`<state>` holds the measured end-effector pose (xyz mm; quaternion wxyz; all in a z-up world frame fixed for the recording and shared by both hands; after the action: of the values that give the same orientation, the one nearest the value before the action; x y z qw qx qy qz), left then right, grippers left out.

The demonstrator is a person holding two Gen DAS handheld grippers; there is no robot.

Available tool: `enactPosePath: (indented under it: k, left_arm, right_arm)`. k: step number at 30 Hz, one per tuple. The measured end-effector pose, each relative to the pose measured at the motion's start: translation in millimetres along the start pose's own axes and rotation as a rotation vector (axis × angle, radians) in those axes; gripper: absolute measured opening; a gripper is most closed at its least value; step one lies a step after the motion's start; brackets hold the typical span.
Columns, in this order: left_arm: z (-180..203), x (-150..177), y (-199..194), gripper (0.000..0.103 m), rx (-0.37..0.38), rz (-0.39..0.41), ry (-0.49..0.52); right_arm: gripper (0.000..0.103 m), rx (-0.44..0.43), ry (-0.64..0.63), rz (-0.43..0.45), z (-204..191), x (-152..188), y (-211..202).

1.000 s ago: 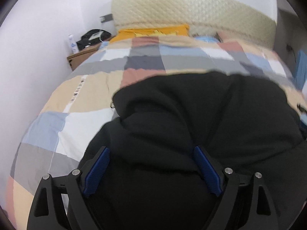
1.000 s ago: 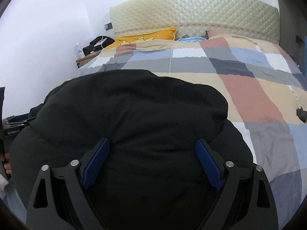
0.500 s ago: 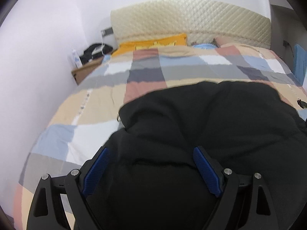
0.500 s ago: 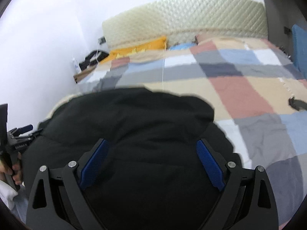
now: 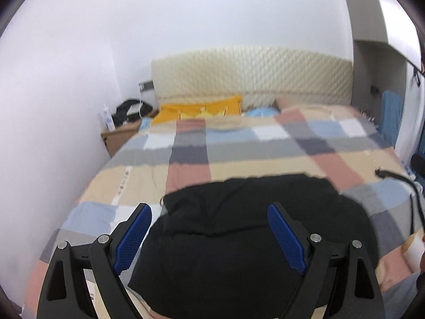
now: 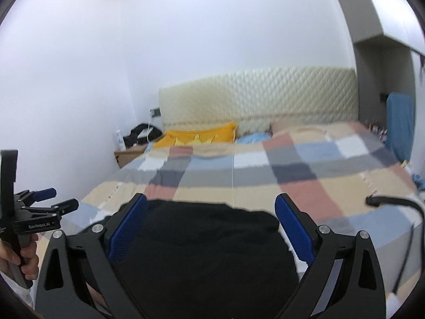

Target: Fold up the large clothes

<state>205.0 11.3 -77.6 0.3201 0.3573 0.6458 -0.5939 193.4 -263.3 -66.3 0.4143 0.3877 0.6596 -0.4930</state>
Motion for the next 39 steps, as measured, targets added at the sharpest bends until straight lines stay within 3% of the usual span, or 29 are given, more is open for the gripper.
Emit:
enactPosePath:
  k: [5, 9, 12, 15, 18, 21, 25, 31, 39]
  left_arm:
    - [13, -16, -45, 0.091, 0.035, 0.056, -0.011]
    - [25, -12, -78, 0.093, 0.13, 0.092, -0.046]
    - [28, -1, -92, 0.093, 0.124, 0.096, -0.061]
    - [35, 11, -104, 0.093, 0.125, 0.106, -0.038]
    - [34, 22, -118, 0.093, 0.115, 0.141, -0.087]
    - [37, 36, -129, 0.093, 0.136, 0.133, -0.111]
    - [32, 53, -138, 0.093, 0.088, 0.11, -0.114]
    - [23, 79, -142, 0.093, 0.077, 0.034, -0.151]
    - [19, 100, -135, 0.093, 0.042, -0.013, -0.166]
  right_arm:
    - [0.102, 0.017, -0.024, 0.042, -17, -17, -42]
    - [0.103, 0.017, -0.049, 0.076, -29, -13, -70]
    - [0.103, 0.064, -0.064, 0.067, -28, 1, -85]
    - [0.103, 0.049, -0.043, 0.025, -29, 18, -96]
    - [0.103, 0.07, -0.055, 0.013, -29, 28, -114]
    - [0.103, 0.061, -0.032, -0.003, -30, 39, -127]
    - [0.103, 0.054, -0.028, -0.039, -39, 56, -139]
    - [0.103, 0.069, -0.07, -0.053, -57, 71, -154]
    - [0.103, 0.042, -0.042, -0.122, -62, 99, -142]
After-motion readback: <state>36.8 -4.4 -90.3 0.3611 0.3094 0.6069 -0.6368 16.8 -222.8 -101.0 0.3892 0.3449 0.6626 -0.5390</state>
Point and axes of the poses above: each gripper's, at about its wrist camera, not at the fingertips, and y roughly the way its jaws point, z to its right, x to its underside, the point moved 7 cm from there along y, roughly the way its jaws point, and after that the axes turned 1 degree about z, right-handed, at the moved point
